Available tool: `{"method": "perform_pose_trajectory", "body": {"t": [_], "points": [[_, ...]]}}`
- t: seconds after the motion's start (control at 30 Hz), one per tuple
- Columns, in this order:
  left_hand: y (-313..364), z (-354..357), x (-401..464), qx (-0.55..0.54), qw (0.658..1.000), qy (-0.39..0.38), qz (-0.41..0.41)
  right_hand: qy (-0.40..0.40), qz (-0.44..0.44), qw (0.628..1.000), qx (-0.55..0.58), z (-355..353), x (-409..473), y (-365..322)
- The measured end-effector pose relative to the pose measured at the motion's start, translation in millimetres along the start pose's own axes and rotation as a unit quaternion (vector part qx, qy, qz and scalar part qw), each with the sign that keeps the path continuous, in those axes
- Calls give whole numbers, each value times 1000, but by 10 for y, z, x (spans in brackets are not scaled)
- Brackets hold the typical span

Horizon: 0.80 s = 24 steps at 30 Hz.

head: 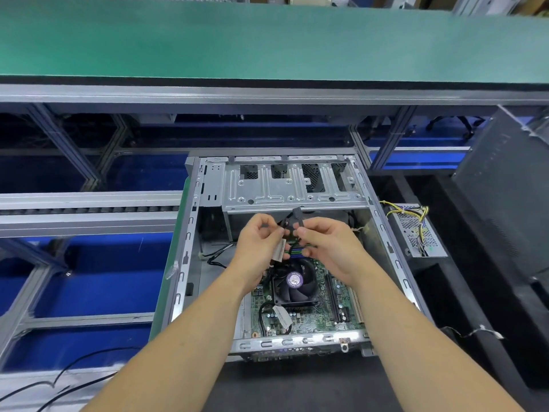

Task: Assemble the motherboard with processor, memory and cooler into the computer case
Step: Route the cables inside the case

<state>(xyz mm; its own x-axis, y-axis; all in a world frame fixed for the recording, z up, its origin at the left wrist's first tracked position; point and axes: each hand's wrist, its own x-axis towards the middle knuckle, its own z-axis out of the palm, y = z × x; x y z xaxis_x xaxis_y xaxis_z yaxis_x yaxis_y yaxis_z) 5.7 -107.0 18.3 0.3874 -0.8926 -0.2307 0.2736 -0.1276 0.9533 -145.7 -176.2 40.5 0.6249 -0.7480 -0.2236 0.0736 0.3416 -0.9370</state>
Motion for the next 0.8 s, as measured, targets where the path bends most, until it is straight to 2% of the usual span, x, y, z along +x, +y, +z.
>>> {"method": "perform_pose_trajectory", "body": {"t": [0.07,0.17,0.3,0.4,0.5,0.57,0.67,0.8], "points": [[6,8,-17,19,1000,-8,17,-7,-5,1000,-9,13,-4,10],[32,42,-51,34,999,-26,25,10,-16,997,-79,6,5,25],[101,51,-85,-42,996,-74,-15,34,-40,990,-133,-1,37,69],[75,63,-103,33,996,-80,26,54,-56,979,-191,5,57,98],[46,65,-79,45,995,-73,53,29,-36,992,-116,20,49,88],[51,51,-72,28,996,-70,45,22,-44,993,-109,24,41,71],[80,71,-99,0,995,-94,13,61,-89,977,-186,30,46,69],[111,114,-95,-84,990,-99,-47,79,-87,979,-165,24,41,55]]}}
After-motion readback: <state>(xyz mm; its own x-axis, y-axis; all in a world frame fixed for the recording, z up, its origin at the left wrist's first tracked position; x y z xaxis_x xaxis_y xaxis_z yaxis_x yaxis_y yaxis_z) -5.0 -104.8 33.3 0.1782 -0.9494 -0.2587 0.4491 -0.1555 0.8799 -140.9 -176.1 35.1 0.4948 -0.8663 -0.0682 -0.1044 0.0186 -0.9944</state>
